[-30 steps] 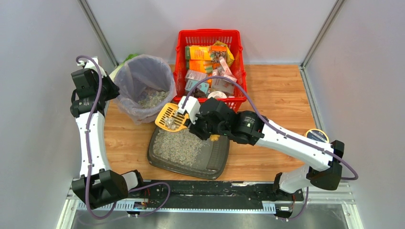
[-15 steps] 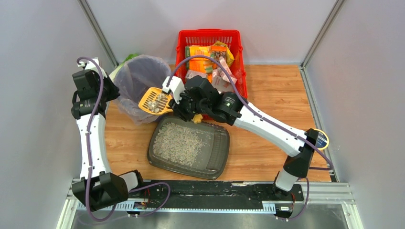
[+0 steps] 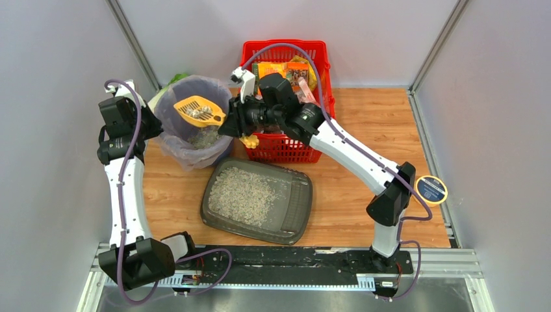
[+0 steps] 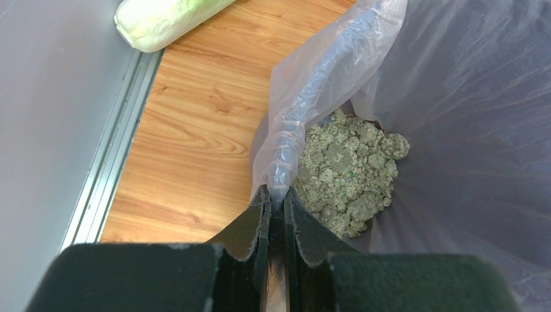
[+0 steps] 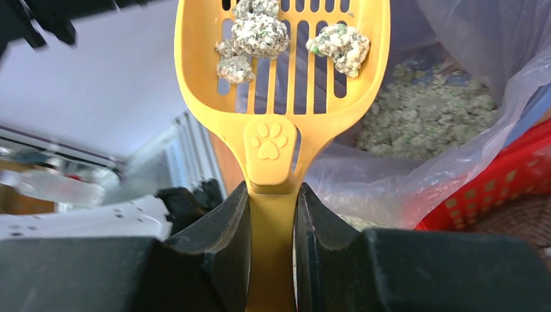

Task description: Clean the litter box

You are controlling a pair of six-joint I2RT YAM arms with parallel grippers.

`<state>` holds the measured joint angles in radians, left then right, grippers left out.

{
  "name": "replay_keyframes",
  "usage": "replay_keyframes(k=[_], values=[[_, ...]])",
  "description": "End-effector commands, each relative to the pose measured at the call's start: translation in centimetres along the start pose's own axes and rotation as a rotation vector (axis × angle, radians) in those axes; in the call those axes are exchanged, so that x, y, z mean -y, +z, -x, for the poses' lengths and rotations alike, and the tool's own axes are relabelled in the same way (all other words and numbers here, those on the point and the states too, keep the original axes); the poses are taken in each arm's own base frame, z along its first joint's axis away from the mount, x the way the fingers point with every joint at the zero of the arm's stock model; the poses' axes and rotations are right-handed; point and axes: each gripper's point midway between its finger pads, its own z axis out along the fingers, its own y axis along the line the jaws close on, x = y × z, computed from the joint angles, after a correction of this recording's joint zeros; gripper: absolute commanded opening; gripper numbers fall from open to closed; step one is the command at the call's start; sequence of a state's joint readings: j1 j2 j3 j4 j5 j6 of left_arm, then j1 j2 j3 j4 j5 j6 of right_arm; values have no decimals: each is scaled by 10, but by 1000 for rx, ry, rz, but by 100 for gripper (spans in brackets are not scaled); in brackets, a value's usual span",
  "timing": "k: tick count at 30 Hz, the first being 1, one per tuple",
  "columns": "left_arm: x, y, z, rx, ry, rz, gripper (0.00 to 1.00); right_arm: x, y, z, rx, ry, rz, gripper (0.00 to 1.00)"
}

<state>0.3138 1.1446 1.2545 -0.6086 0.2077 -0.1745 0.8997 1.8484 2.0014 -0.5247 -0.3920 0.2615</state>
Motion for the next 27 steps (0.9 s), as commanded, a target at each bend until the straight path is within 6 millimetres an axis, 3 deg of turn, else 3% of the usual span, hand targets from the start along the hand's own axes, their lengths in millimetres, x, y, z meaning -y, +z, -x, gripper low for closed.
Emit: replay_keyframes(k=[1,10,21,24,27], values=[[21,-3,-29,-102,4,-96,0,-19,2,27,64,256,173,0],[20,-2,-31,-106,4,-91,0,-34,6,22,-24,534,293,0],[20,-1,-32,-108,4,-92,0,-28,10,17,-70,872,362,0],[18,-2,-31,-103,8,-81,0,-28,10,19,-72,938,382,0],[16,0,-32,-107,10,-74,0,-29,7,33,-46,993,443,0]])
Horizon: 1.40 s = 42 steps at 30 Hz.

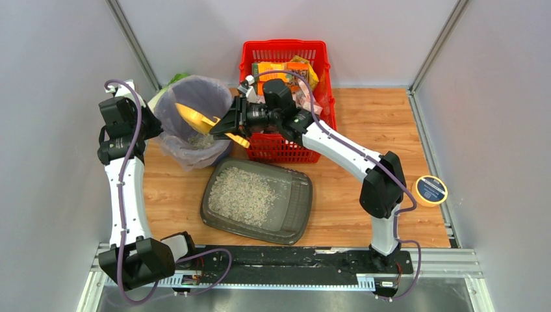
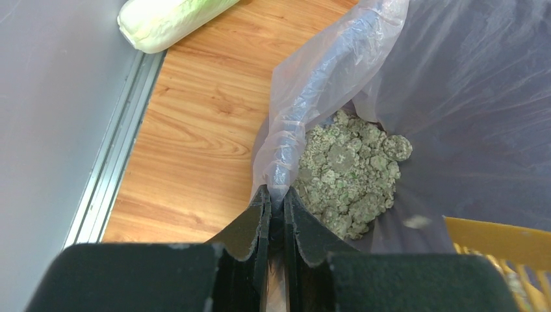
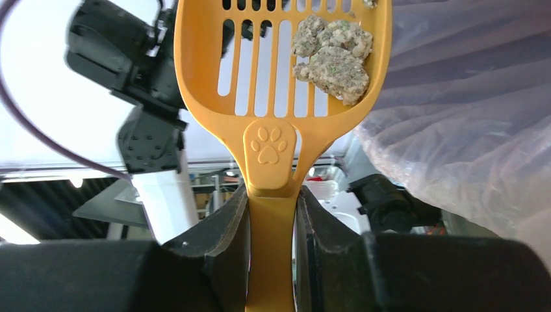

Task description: Clean the litter box

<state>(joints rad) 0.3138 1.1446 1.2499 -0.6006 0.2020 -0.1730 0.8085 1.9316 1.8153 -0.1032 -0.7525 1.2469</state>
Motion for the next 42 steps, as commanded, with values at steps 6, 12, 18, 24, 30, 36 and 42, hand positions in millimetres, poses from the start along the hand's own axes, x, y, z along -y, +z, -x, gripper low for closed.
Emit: replay_keyframes(k=[6,12,18,24,30,36,42], values=[[15,0,-33,-116,11,-65,0,-35,-10,24,-15,238,226,0],[16,0,-33,-114,10,-72,0,-17,-10,31,6,343,203,0],[16,-2,-32,-108,12,-69,0,-8,-13,40,46,398,203,0],[16,-3,-31,-103,17,-68,0,-23,-15,44,54,360,237,0],[15,-3,-31,-104,16,-64,0,-19,-17,40,56,344,236,0],[12,-6,-28,-89,19,-44,0,-28,-26,31,101,118,210,0],[11,-6,-30,-92,19,-39,0,-18,-40,14,109,-164,131,0]])
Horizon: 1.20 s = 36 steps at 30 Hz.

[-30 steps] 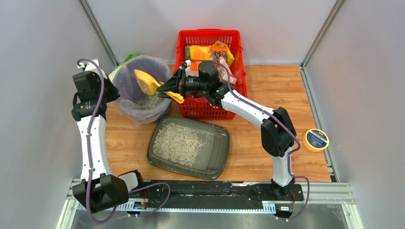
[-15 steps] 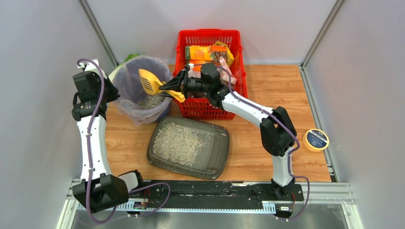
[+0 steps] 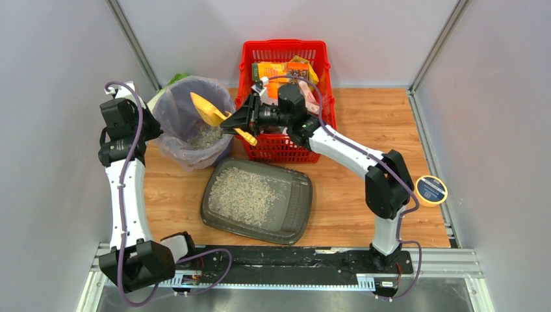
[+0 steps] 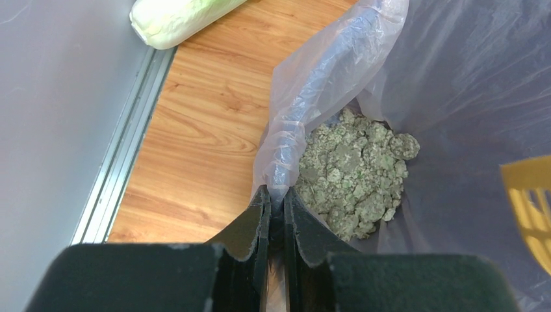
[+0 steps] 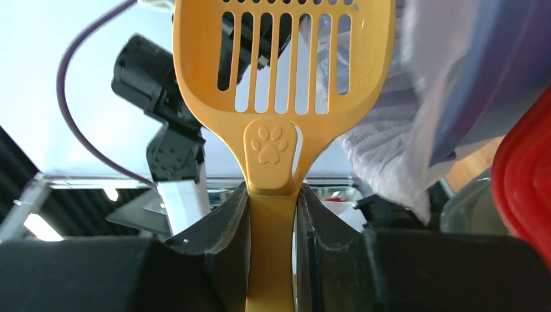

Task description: Clean the litter box

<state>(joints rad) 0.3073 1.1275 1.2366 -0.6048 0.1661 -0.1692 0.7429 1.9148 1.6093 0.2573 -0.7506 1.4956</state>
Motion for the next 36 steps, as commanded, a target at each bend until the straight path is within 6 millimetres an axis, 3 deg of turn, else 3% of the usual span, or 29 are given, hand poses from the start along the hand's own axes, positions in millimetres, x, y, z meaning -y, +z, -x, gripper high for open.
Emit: replay_keyframes(k=[1,3,5,6,8,9,10,12,13,16,21,24,30,36], values=[[15,-3,-27,-98,14,-69,0,-38,-28,-24,-5,-336,35,0],[14,-2,-29,-106,12,-65,0,-24,-36,-30,-25,-424,-29,0],[14,-2,-29,-108,10,-61,0,-27,-47,-35,-18,-516,-81,0],[14,-2,-29,-106,11,-62,0,-13,-55,-36,-34,-584,-150,0],[13,-2,-28,-103,11,-57,0,-16,-68,-40,-20,-661,-194,0],[13,-2,-28,-102,13,-56,0,-4,-76,-42,-40,-714,-233,0],[13,-3,-27,-96,14,-54,0,-13,-85,-48,-29,-759,-229,0],[12,-4,-26,-92,17,-48,0,7,-98,-49,-9,-795,-292,0],[12,-6,-26,-87,19,-50,0,3,-110,-54,-1,-866,-301,0],[13,-6,-24,-72,19,-56,0,22,-137,-63,-9,-953,-415,0],[15,-4,-26,-90,12,-65,0,61,-186,-81,-113,-1112,-717,0],[15,-3,-27,-93,11,-66,0,71,-206,-82,-189,-1252,-895,0],[15,-2,-27,-93,15,-66,0,94,-204,-80,-372,-1459,-1074,0],[16,-2,-28,-96,11,-77,0,119,-170,-85,-467,-1512,-1023,0]])
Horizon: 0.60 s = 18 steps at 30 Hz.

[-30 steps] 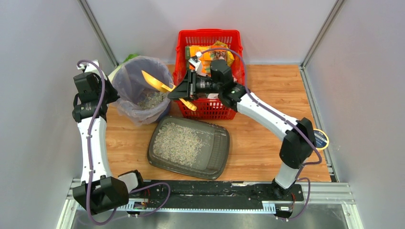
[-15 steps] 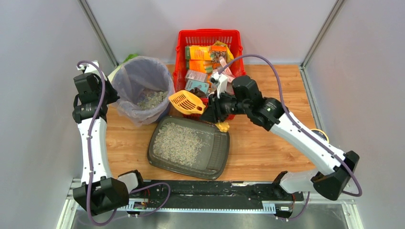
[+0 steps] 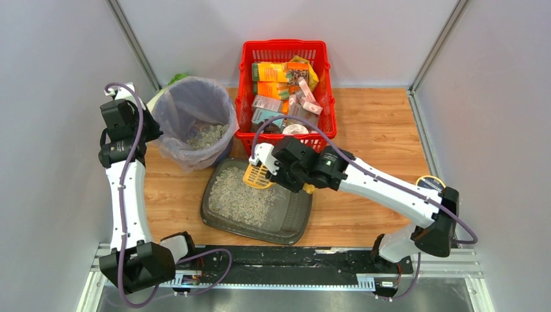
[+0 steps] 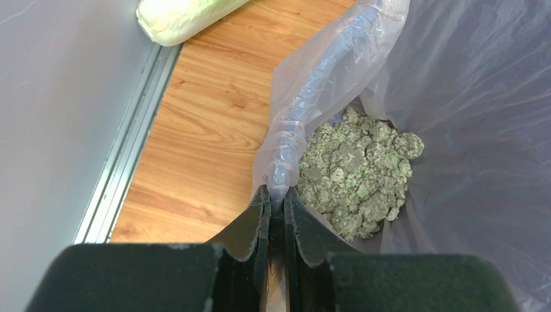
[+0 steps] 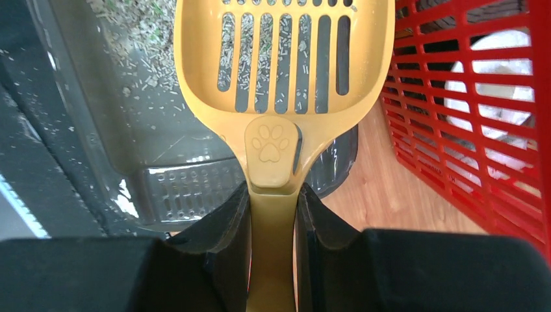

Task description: Clean the litter box

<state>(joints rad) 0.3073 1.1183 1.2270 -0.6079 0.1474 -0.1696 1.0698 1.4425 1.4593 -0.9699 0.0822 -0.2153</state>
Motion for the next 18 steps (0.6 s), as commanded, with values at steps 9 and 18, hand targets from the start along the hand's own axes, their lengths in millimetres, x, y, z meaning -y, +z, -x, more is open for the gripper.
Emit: replay_keyframes(k=[9,18], values=[[23,-3,-24,-90,9,-113,0,-24,59,7,-200,-125,89,0],[25,-4,-23,-87,9,-123,0,-50,89,-16,-346,-79,153,0]])
